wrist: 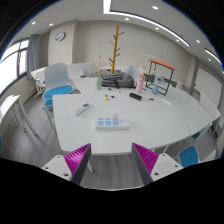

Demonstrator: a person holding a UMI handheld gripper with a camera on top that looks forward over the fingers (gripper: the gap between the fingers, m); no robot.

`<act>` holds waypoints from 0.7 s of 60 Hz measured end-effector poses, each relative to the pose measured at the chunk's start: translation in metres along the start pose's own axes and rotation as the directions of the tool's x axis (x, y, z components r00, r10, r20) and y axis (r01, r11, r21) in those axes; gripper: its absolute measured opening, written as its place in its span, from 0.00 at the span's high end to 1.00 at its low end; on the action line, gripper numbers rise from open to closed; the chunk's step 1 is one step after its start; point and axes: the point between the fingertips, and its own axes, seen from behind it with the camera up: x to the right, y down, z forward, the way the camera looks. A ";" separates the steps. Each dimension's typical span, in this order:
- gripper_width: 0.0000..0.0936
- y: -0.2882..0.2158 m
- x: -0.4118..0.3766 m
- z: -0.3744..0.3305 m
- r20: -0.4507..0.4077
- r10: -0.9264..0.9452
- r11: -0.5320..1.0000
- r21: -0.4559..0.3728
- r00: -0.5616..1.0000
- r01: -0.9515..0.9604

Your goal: Unplug charger

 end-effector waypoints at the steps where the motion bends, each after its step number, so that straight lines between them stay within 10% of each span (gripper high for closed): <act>1: 0.08 -0.002 0.002 0.005 0.000 0.004 1.000 0.006 1.000 -0.004; 42: 0.09 -0.050 0.026 0.306 0.000 0.026 0.988 0.149 1.000 -0.026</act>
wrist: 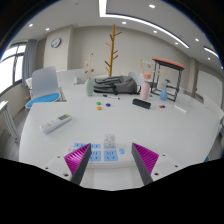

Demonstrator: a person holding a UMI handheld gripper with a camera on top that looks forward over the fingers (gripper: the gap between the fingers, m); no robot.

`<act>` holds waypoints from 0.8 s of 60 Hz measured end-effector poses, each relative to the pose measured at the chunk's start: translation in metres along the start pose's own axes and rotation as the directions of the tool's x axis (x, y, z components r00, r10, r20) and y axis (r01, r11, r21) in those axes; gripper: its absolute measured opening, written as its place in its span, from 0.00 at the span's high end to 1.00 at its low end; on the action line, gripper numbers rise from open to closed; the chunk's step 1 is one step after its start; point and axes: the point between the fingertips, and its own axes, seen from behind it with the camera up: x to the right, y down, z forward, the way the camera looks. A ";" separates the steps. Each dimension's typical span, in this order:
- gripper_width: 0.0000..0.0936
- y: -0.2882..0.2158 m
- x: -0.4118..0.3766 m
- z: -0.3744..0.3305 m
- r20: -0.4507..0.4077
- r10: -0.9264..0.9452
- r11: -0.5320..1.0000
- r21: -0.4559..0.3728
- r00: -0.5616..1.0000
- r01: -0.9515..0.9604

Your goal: Unplug charger

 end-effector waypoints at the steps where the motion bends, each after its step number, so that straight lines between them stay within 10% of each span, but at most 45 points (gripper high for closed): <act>1: 0.09 0.000 0.001 0.006 0.000 0.002 1.000 -0.002 1.000 -0.002; 16: 0.15 -0.007 -0.004 0.062 0.038 0.001 1.000 -0.013 0.999 -0.001; 22: 0.80 -0.005 -0.005 0.071 0.067 -0.003 0.999 -0.034 0.998 0.006; 28: 0.93 -0.007 -0.007 0.072 0.053 -0.010 0.999 -0.052 0.999 0.012; 35: 0.95 -0.011 -0.007 0.072 0.077 0.061 0.994 -0.093 0.995 -0.054; 41: 0.95 -0.095 0.014 0.042 0.023 -0.043 0.986 0.160 0.999 0.039; 48: 0.95 -0.167 0.021 0.019 0.115 0.061 0.987 0.138 0.992 -0.077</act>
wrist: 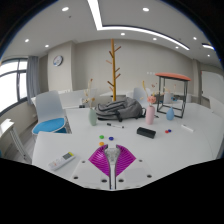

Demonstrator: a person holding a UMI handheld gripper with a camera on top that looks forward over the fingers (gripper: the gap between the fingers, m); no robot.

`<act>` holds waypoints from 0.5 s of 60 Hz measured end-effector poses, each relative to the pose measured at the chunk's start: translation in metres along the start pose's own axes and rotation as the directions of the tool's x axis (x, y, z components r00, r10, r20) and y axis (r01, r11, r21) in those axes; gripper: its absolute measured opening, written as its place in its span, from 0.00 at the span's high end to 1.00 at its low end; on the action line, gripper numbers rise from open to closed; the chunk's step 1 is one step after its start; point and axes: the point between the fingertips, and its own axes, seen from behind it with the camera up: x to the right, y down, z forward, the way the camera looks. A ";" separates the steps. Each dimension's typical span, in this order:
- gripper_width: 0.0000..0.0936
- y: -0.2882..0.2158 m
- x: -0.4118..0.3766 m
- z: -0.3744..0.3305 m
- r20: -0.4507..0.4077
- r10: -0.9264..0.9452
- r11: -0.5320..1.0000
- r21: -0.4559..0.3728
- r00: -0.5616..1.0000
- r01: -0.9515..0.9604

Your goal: Unplug charger

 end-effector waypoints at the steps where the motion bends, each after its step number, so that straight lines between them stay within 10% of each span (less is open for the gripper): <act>1: 0.95 -0.009 0.008 -0.002 -0.012 -0.013 1.000 0.004 1.000 0.013; 12: 0.95 -0.021 0.101 -0.018 -0.114 -0.035 0.997 -0.068 0.993 0.027; 30: 0.89 0.160 0.195 0.007 -0.106 -0.142 0.898 -0.431 0.984 0.084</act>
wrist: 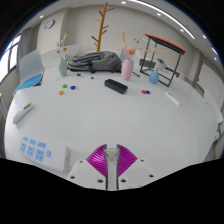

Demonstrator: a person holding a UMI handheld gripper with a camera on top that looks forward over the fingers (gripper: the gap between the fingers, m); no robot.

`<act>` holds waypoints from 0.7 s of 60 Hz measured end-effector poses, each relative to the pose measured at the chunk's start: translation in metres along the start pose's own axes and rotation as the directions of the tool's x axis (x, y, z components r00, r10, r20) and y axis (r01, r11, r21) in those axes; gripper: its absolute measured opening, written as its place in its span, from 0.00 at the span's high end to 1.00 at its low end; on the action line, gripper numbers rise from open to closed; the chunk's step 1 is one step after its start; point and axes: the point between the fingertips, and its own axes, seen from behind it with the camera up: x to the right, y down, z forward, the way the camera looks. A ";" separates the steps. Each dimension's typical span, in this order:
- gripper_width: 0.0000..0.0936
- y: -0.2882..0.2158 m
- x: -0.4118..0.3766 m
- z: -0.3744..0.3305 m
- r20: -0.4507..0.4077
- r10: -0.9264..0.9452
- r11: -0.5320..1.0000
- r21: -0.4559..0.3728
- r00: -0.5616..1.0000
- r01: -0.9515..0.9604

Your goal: Unplug charger

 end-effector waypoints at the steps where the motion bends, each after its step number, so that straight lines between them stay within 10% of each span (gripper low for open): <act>1: 0.88 0.005 0.000 0.004 0.008 0.000 1.000 -0.012 1.000 0.000; 9: 0.74 0.022 0.003 0.022 0.014 -0.005 0.998 -0.056 1.000 0.006; 16: 0.31 0.023 0.007 0.018 -0.007 -0.001 0.997 -0.071 1.000 0.001; 24: 0.09 0.015 -0.004 -0.026 0.011 0.038 0.997 -0.070 0.999 -0.037; 42: 0.09 0.013 -0.032 -0.270 0.046 0.101 0.994 -0.039 0.994 -0.099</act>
